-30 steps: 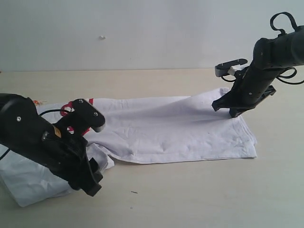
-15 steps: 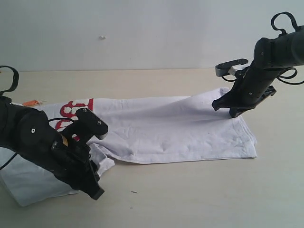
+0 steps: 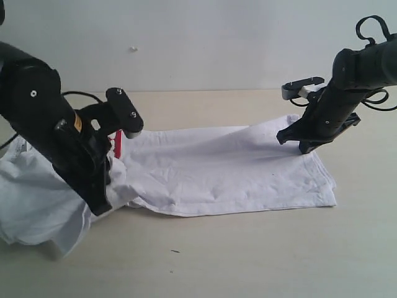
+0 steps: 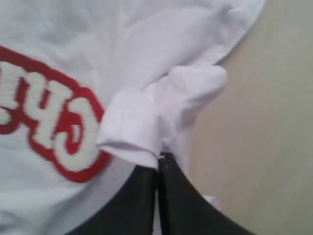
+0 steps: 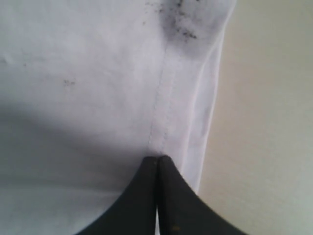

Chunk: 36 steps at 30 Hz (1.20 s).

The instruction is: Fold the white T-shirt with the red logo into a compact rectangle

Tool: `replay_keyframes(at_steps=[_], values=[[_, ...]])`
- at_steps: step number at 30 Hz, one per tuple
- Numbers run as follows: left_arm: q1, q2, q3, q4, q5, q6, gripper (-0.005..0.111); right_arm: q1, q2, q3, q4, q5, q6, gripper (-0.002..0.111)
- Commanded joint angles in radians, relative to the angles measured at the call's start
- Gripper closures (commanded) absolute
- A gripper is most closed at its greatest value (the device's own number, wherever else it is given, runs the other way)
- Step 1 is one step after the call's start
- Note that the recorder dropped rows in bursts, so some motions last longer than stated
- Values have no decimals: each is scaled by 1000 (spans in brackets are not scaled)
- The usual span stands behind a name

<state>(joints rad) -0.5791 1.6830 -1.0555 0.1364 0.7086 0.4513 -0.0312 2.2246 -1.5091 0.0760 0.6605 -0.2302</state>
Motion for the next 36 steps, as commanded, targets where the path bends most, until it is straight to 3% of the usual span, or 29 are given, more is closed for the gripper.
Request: replay_keyframes(at_steps=[1,5,10,15,20,27,32,34,36], values=[[0,15,-20,289,-54,24,107,-3,-5,9,6,23,-8,108],[0,54,-20,460,-179,24,107,-3,-5,9,8,21,-12,108],[0,118,-20,537,-296,14,105,-3,-5,9,14,17,-12,108],[9,170,-20,616,-305,-29,80,-3,-5,9,14,7,-13,108],[60,191,-28,841,-362,-396,58,-3,-5,9,14,5,-13,108],[111,146,-28,1067,-352,-858,58,-3,-5,9,14,5,-13,108],[91,44,-28,998,-269,-990,69,-3,-5,9,19,5,-16,108],[89,-5,-28,813,-227,-946,82,-3,-5,9,19,5,-17,108],[89,-46,-28,538,-177,-745,94,-3,-5,9,19,0,-28,108]])
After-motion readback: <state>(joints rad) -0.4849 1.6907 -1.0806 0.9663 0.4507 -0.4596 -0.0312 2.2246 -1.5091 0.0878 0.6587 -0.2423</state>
